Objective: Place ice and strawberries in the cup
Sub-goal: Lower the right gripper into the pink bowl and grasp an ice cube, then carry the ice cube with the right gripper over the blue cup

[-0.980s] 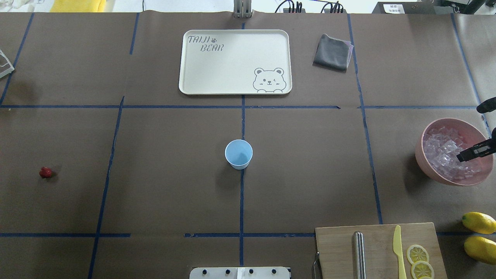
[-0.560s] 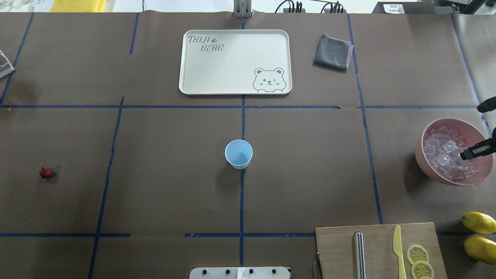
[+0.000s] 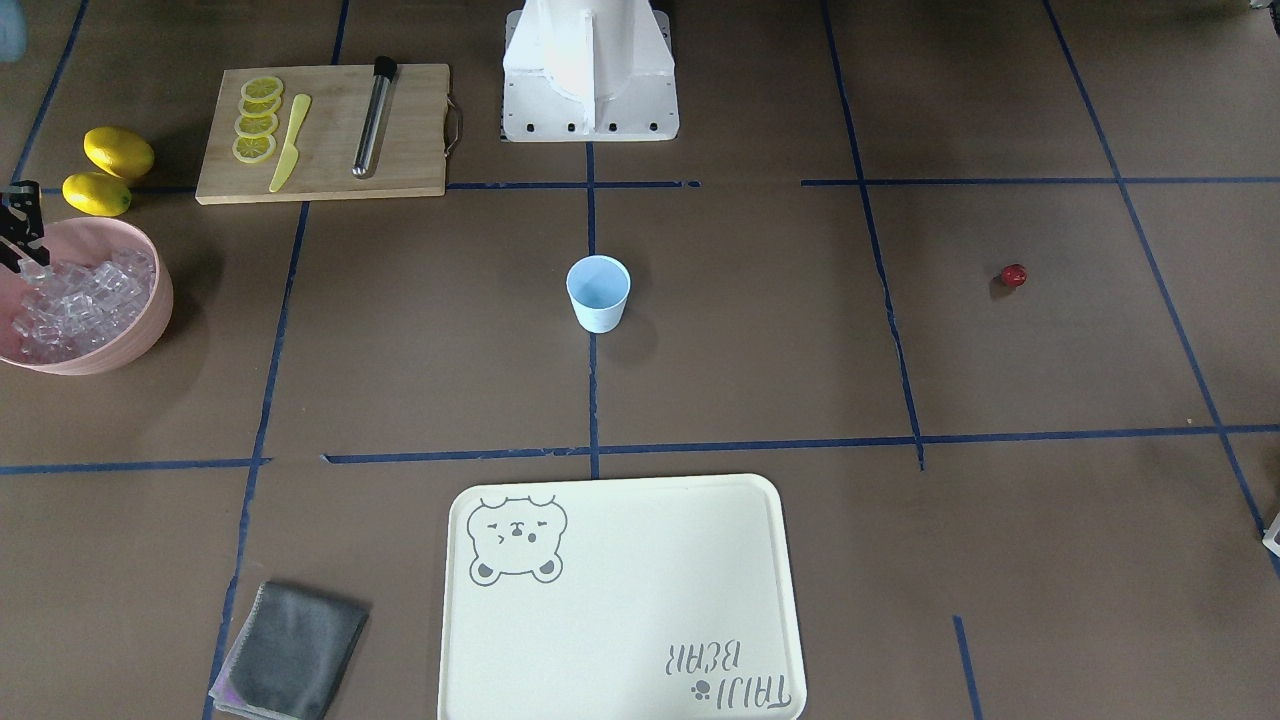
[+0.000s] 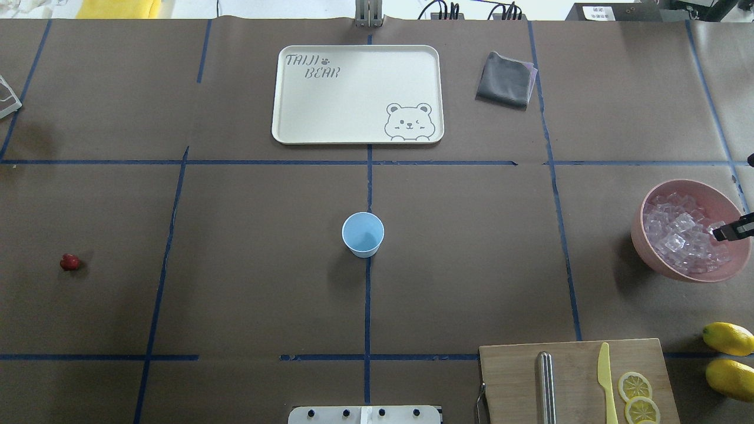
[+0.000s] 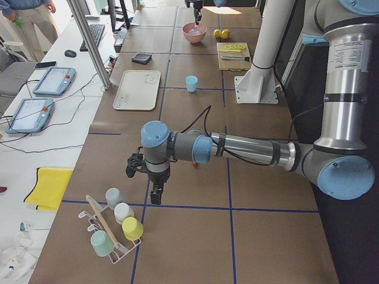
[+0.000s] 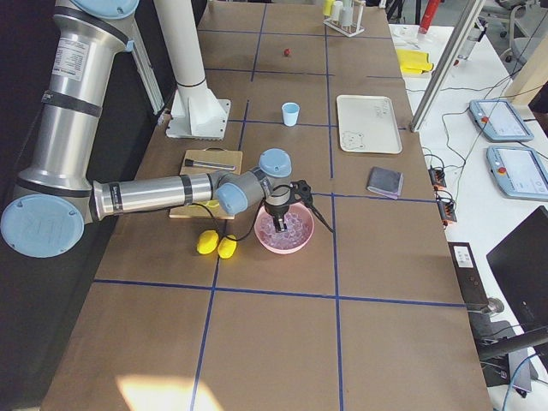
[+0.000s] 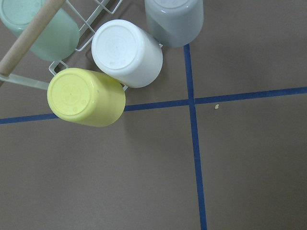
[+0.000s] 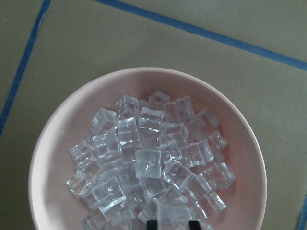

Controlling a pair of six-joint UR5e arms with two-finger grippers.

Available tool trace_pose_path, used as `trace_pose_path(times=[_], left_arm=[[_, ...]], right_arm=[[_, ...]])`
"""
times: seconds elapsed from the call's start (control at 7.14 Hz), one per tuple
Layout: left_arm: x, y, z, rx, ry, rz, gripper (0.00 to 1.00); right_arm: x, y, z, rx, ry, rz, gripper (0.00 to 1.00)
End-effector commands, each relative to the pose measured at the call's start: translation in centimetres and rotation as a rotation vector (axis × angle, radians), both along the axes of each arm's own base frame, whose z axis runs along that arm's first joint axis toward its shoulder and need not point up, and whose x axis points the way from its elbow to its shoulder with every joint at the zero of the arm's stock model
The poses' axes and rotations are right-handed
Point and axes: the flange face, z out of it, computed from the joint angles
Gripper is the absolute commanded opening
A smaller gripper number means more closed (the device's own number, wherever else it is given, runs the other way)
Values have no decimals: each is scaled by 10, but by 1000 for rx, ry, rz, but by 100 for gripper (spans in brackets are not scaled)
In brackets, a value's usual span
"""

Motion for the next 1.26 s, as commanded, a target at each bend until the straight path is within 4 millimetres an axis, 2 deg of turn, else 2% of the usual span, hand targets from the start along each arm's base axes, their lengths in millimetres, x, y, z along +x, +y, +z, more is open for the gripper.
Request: trace_pose_path(times=[0.0,0.14,0.28,0.42,0.56,0.7,0.84,0.98,1.12], left_arm=[[0,0,-1,1,1,0,100],[0,0,-3,6,3,0,100],[0,-1,-8,15,3,0,100],[0,-3,-12,25,2,1,100],[0,-2,-14,27,4,0,100],[0,-4,-16,32,4,0,100],[0,-4,-16,32,4,0,100],[0,-4,-16,33,4,2,100],[0,-4,-17,32,4,0,100]], right_arm=[[10,-15,-40,64,-41,44,4],[0,-34,-62,68,-49,45,0],[-21,-61,-99,37,-65,65,0],[-64,-78,-147,-17,-113,96,0],[-123,-78,-195,-50,-155,73,0],[-167,-76,-244,-88,-181,67,0],[-215,-67,-306,-140,-171,90,2],[-267,-44,-358,-138,-140,123,2],[-311,-17,-386,-147,-139,145,1]])
